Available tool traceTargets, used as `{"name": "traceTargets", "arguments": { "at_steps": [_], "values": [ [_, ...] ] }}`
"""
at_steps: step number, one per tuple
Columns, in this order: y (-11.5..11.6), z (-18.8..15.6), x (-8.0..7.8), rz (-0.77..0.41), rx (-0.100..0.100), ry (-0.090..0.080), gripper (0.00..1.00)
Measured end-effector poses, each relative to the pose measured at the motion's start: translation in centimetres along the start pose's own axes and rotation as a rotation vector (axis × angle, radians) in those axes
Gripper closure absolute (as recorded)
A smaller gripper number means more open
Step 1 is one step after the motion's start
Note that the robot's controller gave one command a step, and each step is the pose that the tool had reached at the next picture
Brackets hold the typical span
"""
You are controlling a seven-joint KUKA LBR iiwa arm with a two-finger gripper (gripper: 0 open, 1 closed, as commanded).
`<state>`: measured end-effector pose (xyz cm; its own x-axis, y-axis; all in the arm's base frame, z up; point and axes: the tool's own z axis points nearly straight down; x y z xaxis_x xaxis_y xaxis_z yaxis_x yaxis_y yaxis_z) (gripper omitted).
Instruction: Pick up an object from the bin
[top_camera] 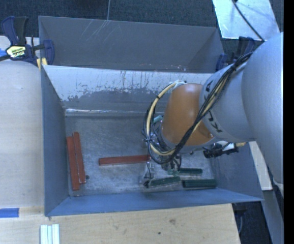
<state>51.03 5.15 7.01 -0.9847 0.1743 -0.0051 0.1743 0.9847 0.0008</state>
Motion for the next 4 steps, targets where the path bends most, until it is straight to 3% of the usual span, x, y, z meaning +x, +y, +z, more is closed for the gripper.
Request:
{"name": "traceTargets", "arguments": {
  "at_steps": [1,2,3,4],
  "values": [
    [0.0,-0.1,-0.1,-0.001,0.000,-0.002,1.00],
    [-3.9,-9.4,0.2,-0.015,0.001,-0.004,1.00],
    [-4.6,-16.4,-1.6,-0.010,-0.001,-0.006,1.00],
    [-4.5,-15.9,-1.4,-0.012,0.001,0.002,0.00]
  ]
}}
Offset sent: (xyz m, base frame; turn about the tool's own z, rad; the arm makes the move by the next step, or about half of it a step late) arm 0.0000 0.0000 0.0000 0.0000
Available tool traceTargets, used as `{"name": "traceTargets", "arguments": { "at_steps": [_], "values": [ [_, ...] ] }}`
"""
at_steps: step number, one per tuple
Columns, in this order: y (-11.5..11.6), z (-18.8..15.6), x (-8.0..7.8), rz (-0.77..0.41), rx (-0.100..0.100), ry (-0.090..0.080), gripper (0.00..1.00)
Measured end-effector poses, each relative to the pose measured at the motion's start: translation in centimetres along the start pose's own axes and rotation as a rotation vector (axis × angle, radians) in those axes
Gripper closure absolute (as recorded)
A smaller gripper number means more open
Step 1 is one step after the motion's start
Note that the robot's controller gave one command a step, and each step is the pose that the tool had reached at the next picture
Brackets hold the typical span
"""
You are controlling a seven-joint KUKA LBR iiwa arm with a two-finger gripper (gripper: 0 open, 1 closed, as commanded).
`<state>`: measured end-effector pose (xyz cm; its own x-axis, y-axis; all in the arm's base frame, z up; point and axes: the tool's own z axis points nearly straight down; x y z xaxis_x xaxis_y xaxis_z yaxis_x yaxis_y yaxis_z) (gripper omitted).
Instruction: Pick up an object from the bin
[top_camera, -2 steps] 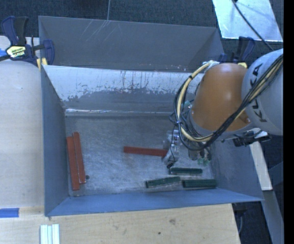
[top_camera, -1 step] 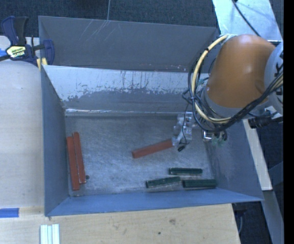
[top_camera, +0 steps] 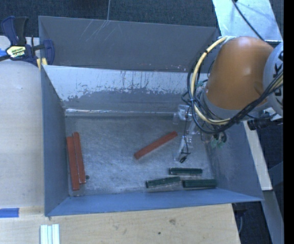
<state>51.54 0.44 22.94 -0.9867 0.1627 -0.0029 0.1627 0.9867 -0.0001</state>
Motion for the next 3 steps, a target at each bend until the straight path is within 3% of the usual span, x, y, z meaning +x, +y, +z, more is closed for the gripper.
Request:
{"name": "traceTargets", "arguments": {
  "at_steps": [1,2,3],
  "values": [
    [0.8,16.4,-3.0,0.097,0.001,0.005,0.00],
    [0.8,15.8,-3.3,0.096,0.000,-0.004,1.00],
    [0.7,-3.3,-2.0,0.084,-0.002,-0.009,1.00]
  ]
}}
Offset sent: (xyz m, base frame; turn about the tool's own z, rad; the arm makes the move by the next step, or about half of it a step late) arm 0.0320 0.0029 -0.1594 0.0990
